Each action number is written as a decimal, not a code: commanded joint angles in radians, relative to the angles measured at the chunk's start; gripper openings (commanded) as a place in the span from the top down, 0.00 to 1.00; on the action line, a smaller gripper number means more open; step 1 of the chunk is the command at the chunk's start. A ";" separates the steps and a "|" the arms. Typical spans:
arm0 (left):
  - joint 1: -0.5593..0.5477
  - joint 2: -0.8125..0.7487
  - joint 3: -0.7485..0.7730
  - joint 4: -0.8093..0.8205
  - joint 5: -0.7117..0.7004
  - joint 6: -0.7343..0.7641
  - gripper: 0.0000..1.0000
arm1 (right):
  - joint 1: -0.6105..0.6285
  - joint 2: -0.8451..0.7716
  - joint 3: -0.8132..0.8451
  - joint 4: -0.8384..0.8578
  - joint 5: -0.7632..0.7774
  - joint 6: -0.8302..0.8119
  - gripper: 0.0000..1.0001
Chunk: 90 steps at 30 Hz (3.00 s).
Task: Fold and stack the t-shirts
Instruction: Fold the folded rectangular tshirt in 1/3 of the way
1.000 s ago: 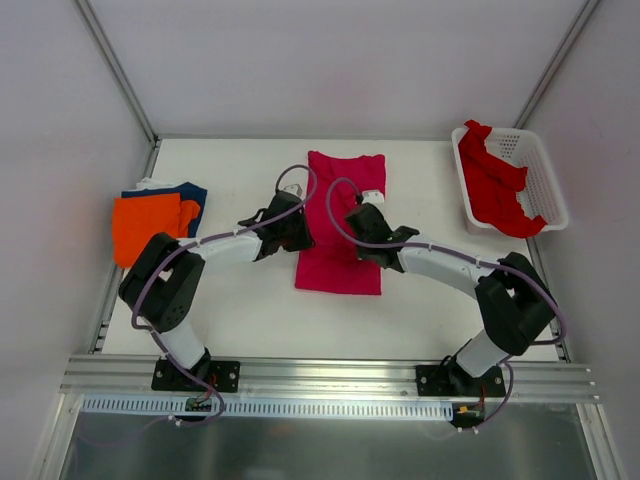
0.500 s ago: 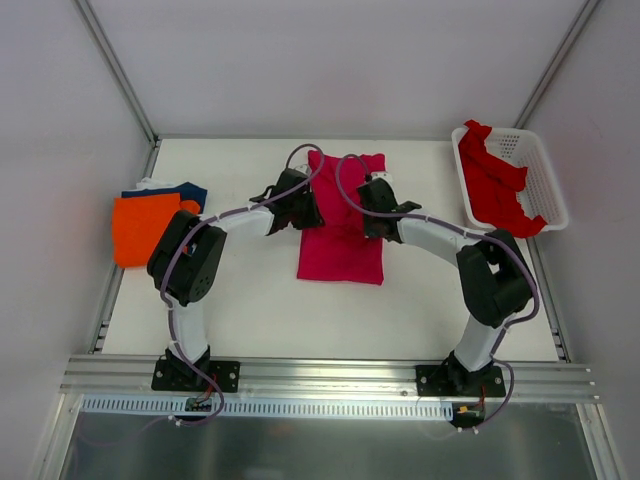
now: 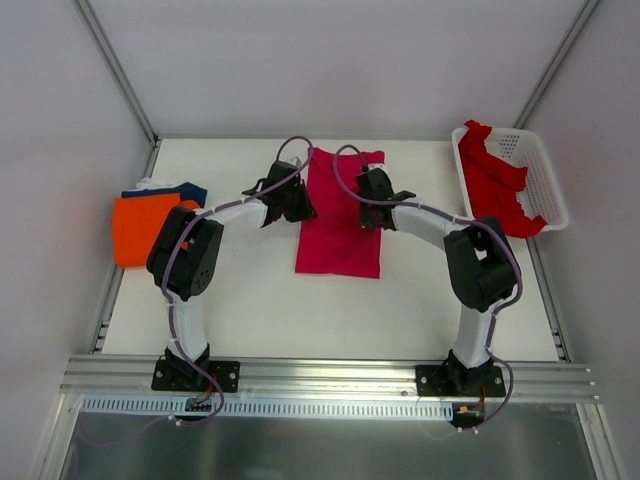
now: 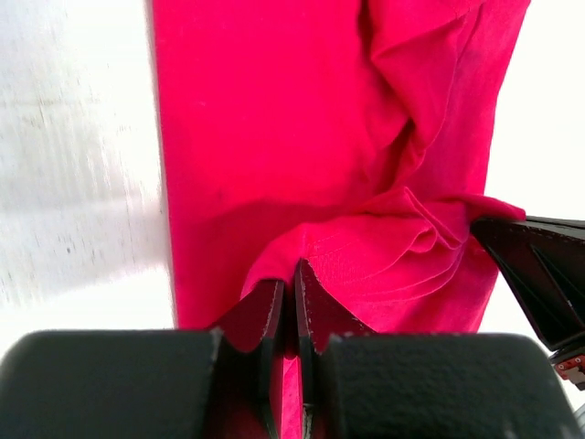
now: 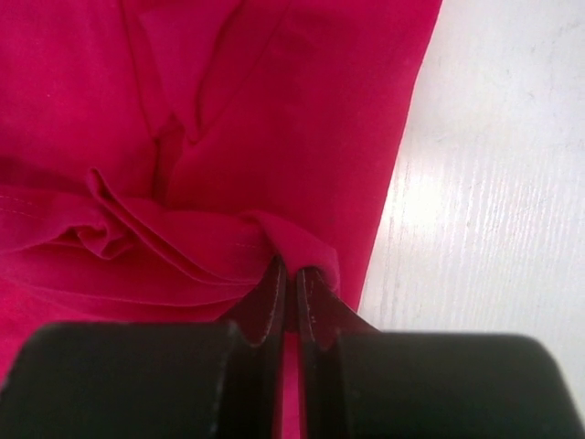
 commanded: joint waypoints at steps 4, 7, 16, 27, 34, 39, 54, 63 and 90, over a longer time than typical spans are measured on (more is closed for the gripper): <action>0.021 0.054 0.090 0.004 0.022 0.027 0.82 | -0.035 0.023 0.082 0.010 0.007 -0.035 0.46; 0.021 0.053 0.137 0.004 0.010 0.036 0.32 | -0.041 0.011 0.117 0.011 0.035 -0.056 0.11; 0.020 -0.120 0.190 -0.011 -0.125 0.124 0.01 | -0.045 -0.156 0.151 0.024 0.075 -0.134 0.08; -0.014 -0.139 0.004 0.021 -0.008 0.027 1.00 | -0.038 -0.272 -0.065 0.123 -0.175 -0.020 1.00; -0.014 0.003 0.087 0.028 0.047 0.024 1.00 | -0.051 -0.088 0.042 0.186 -0.392 0.040 0.99; -0.014 0.088 0.147 0.030 0.076 0.013 1.00 | -0.055 0.000 0.084 0.243 -0.513 0.089 0.99; 0.006 0.224 0.230 0.028 0.093 0.038 1.00 | -0.087 0.100 0.157 0.007 -0.242 0.017 0.99; 0.020 0.243 0.213 0.028 0.087 0.031 1.00 | -0.117 0.094 0.154 -0.111 -0.081 0.001 0.99; 0.007 -0.226 0.176 -0.013 -0.143 0.163 0.08 | -0.170 -0.403 -0.042 -0.163 -0.004 -0.052 0.53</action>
